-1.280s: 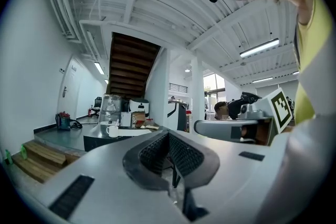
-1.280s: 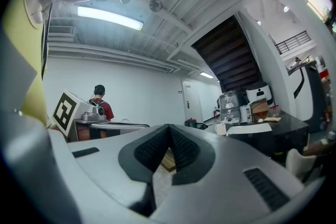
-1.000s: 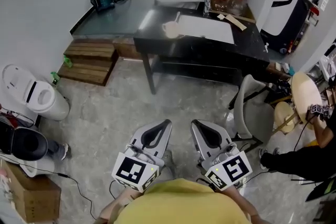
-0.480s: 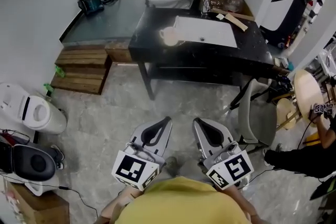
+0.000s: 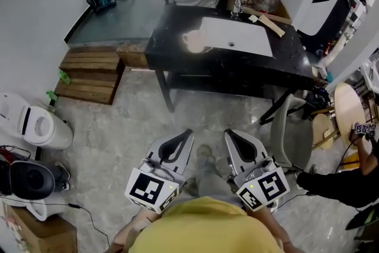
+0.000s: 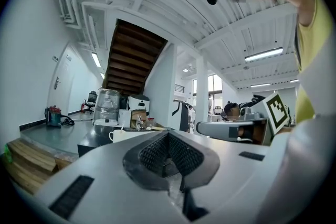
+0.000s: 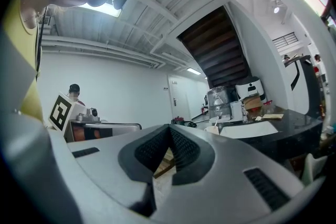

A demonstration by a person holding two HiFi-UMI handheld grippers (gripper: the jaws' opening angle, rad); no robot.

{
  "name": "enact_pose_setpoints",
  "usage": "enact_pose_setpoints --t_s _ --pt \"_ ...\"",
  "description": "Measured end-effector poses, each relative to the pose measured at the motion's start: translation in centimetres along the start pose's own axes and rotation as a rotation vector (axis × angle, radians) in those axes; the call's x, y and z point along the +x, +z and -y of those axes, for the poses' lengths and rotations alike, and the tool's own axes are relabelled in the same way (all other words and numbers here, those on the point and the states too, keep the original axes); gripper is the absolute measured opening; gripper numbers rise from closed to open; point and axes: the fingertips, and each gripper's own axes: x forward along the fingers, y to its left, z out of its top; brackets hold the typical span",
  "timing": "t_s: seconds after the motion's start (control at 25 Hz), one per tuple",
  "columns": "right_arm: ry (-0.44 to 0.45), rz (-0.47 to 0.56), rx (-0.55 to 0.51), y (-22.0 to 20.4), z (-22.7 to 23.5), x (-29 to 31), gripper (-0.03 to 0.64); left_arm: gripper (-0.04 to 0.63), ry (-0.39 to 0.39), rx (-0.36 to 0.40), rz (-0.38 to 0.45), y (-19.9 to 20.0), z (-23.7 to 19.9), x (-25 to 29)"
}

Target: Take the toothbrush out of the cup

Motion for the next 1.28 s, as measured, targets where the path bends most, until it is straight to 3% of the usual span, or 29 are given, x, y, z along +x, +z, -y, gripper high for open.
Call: enact_pose_setpoints --t_s 0.76,1.28 --pt "0.072 -0.016 0.018 1.5 11.2 12.5 0.017 0.012 0.042 -0.01 -0.004 1.4 -8.9 12.9" --pt "0.172 -0.04 0.032 1.8 16.4 18.7 0.017 0.012 0.145 -0.014 -0.007 2.1 -14.3 18.4"
